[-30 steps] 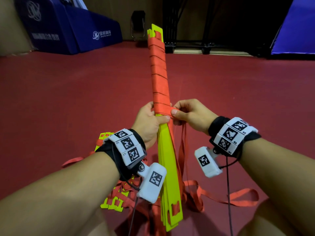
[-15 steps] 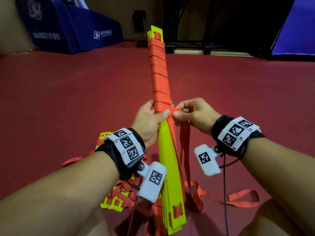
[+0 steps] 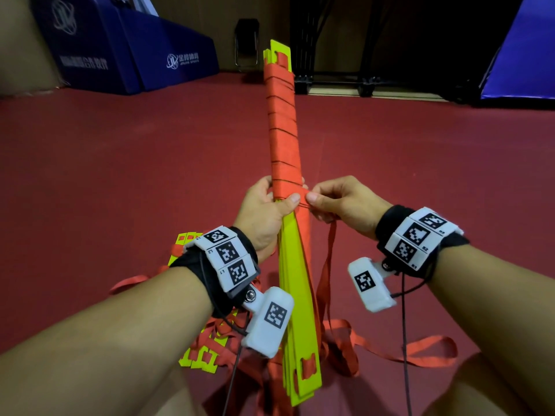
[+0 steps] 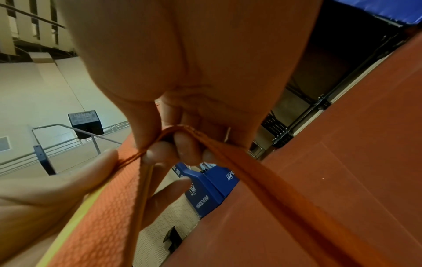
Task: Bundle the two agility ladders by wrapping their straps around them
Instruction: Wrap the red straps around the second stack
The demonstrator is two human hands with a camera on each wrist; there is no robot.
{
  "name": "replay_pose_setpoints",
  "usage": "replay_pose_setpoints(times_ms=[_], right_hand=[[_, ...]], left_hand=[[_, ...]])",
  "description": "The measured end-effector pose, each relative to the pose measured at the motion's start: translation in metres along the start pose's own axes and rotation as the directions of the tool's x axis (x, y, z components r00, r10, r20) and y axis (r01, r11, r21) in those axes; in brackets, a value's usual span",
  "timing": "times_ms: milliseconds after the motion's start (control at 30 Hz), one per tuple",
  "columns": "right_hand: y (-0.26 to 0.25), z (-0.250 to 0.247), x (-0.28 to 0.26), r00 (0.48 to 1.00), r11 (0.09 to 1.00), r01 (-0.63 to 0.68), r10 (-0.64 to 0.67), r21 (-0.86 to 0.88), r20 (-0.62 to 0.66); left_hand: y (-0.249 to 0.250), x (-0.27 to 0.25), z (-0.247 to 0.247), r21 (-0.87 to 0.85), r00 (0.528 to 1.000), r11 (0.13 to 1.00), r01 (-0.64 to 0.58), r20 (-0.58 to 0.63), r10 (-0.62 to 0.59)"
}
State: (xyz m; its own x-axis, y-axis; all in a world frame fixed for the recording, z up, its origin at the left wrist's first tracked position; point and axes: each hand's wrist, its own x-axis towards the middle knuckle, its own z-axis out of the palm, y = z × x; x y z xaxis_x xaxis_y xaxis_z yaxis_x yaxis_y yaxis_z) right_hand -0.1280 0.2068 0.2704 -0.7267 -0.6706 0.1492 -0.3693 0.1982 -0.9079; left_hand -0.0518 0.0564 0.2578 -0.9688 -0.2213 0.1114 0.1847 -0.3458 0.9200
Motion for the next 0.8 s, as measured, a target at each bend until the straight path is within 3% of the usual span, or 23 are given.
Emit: replay_pose_setpoints(times_ms=[233,533,667,800], right_hand=[[0.002,0.001,0.002,0.999,0.997,0.011,-0.008,0.081,-0.037],[-0.001,0.011,0.001,0.999,0.962,-0.002,0.015,0.273,-0.047],[-0.007,0.014,0.002,0.991,0.966,0.064,-0.032,0.252,-0.128],[-0.008,0.017,0.002,0.978,0.984,0.087,-0.054,0.157,-0.204]], left_hand=[[0.002,0.000,0.001,0.025,0.999,1.000,-0.012,-0.051,0.014],[0.007,-0.001,0.003,-0.023,1.000,1.000,-0.005,-0.026,0.005],[0.005,0.001,0.001,0.002,0.995,0.999,-0.034,-0.098,0.034],[-0.005,0.004,-0.005,0.174,0.980,0.984,-0.022,-0.190,0.055]])
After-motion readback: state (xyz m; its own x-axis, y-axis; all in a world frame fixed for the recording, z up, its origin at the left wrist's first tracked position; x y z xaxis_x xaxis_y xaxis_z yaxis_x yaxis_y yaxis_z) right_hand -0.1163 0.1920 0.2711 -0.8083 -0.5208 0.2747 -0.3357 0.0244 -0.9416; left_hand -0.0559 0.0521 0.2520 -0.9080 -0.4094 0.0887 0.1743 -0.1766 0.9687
